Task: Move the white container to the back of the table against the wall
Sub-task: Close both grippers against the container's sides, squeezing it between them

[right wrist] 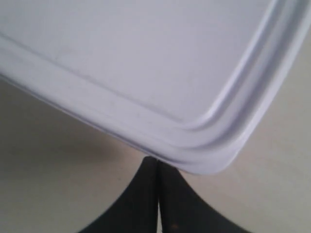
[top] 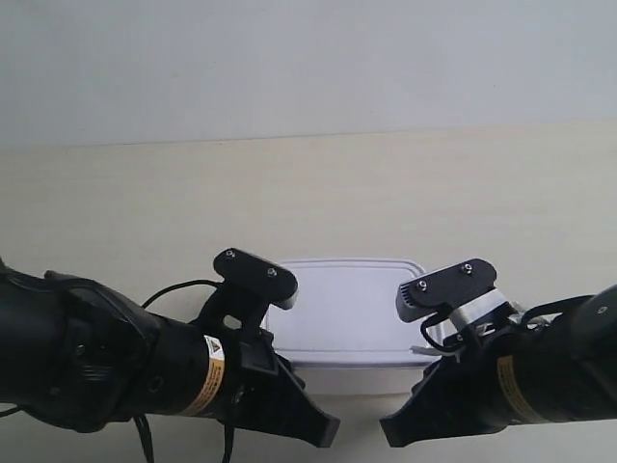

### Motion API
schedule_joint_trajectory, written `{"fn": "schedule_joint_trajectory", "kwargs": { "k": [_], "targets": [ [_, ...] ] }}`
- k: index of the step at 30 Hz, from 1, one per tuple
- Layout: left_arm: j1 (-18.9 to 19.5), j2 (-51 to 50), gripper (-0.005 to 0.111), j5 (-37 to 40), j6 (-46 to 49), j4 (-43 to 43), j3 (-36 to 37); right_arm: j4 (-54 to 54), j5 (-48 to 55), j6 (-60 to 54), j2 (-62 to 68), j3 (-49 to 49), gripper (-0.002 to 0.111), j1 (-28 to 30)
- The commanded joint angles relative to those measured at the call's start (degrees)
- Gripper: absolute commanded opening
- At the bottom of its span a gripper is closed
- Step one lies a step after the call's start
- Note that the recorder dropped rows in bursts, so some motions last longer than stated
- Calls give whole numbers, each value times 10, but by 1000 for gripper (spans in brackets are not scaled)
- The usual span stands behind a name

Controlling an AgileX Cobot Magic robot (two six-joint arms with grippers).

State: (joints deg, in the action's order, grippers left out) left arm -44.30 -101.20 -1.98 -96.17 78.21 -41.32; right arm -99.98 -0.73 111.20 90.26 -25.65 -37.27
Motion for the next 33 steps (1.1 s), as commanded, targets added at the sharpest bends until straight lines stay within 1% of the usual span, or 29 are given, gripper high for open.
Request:
{"fn": "schedule_joint_trajectory", "kwargs": {
  "k": [1,5,10,17,22,25,27,30,33],
  "targets": [
    [-3,-18,0,52,0,33,-24,0,7,-1,10,-16,0,-3],
    [-3,-26,0,63,0,41,-34,0,12,-1,15,-28,0,-3],
    [-3,-35,0,66,0,43,-47,0,57,-1,34,-34,0,-3],
    [-2,-58,0,77,0,56,-71,0,69,-3,66,-61,0,-3],
    [-2,-75,0,80,3,57,-89,0,96,-3,85,-78,0,-3],
    [-1,-75,0,101,3,73,-94,0,112,-10,95,-85,0,-3],
    [4,-75,0,107,3,84,-95,0,119,-23,99,-90,0,-3],
    [26,-75,0,102,3,85,-95,0,119,-29,99,-99,0,-3],
    [52,-75,0,72,3,90,-95,0,116,-29,99,-108,0,-3]
  ]
}}
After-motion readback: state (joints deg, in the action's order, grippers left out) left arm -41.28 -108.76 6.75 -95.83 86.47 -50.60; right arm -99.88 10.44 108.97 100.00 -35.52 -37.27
